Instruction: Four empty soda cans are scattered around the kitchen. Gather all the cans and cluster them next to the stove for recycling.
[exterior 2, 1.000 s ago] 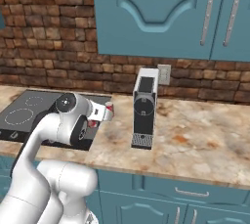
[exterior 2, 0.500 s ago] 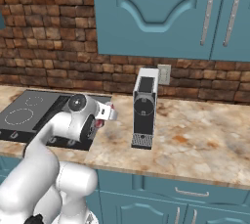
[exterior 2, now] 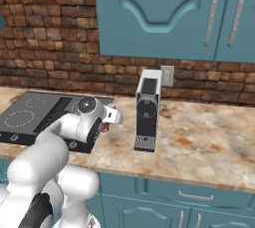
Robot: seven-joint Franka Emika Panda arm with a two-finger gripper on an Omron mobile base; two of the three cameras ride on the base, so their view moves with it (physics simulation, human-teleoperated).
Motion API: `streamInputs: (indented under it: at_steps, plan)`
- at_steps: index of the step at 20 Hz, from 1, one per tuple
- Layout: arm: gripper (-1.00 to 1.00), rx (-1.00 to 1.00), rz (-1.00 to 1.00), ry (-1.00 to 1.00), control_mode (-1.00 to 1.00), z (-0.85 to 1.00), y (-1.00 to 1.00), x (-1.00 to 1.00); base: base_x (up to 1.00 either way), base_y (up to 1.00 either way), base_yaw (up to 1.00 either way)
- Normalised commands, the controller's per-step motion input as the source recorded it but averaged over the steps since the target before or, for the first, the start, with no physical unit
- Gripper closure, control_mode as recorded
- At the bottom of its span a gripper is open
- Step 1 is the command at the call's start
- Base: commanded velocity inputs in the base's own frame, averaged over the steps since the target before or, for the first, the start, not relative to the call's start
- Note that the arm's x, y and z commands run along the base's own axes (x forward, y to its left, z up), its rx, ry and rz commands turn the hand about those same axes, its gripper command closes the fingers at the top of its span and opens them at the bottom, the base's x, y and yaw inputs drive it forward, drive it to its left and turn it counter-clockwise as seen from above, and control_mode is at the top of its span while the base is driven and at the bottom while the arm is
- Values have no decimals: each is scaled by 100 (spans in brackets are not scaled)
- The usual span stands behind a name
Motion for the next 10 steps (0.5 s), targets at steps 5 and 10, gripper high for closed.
streamInputs:
  at_steps: [5,10]
  plan:
    - [100,2,0,0,-100,-34,-1,3,0,0,0]
    - [100,0,0,0,-100,-30,0,3,0,0,0]
